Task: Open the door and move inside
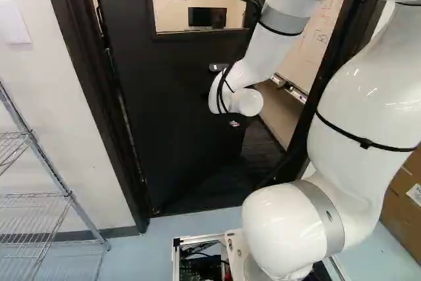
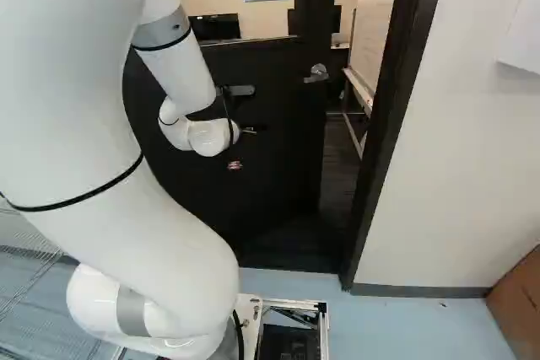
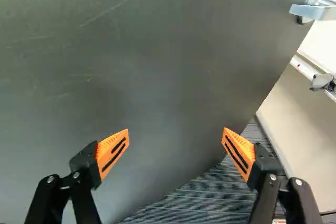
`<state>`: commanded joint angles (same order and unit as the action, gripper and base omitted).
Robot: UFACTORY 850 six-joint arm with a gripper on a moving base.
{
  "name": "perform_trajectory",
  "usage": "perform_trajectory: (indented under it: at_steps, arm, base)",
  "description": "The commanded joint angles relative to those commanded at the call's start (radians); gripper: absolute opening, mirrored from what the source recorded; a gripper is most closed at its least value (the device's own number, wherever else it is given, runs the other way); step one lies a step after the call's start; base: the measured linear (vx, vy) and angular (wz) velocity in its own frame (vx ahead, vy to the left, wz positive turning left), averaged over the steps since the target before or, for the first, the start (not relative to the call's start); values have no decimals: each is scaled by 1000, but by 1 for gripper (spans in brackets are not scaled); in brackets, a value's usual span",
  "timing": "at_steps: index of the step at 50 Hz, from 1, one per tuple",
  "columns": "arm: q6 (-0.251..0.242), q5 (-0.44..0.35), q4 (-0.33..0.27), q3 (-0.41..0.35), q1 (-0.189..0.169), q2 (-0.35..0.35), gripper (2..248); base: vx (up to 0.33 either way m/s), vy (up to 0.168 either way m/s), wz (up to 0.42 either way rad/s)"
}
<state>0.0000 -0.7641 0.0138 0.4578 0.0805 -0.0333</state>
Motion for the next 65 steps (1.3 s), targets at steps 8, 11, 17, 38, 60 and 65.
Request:
perform_trajectory:
  at_steps: [8,11,17,38,60,65]
  arm:
    - [0,0,0,0,0,0,247]
    - [0,0,0,0,0,0,247]
    - [0,0,0,4,1,-4,247]
    - [0,0,3,9,3,-9,247]
    - [0,0,92,52,40,-49,247]
    - [0,0,119,66,52,-62,247]
  base:
    - [85,33,-8]
    - [79,32,-12]
    - [31,13,0]
    - [0,0,0]
    - [0,0,0]
    - [0,0,0]
